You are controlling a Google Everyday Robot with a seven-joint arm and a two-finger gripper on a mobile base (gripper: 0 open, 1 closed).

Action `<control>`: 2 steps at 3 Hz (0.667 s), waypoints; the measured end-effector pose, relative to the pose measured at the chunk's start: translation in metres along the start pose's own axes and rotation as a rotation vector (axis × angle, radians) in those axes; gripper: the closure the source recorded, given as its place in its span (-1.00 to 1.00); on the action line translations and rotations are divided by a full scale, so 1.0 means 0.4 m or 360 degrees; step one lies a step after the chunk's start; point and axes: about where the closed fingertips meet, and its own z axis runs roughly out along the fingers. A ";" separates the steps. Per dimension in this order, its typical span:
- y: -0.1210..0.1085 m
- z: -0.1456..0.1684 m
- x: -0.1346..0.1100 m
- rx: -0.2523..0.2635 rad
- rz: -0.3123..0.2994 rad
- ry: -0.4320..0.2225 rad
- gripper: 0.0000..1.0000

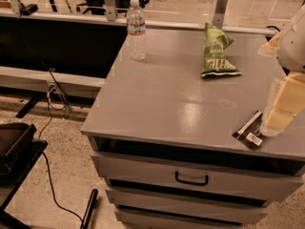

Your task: Move rxbar chocolate near green jalapeno chip bag

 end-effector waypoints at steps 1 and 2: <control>0.000 0.000 0.000 0.0000 0.0000 0.0000 -1.00; -0.016 0.080 0.038 -0.0084 0.0068 -0.0018 -1.00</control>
Offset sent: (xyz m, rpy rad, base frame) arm 0.0289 -0.0324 -0.0844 0.0877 0.1549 -0.0697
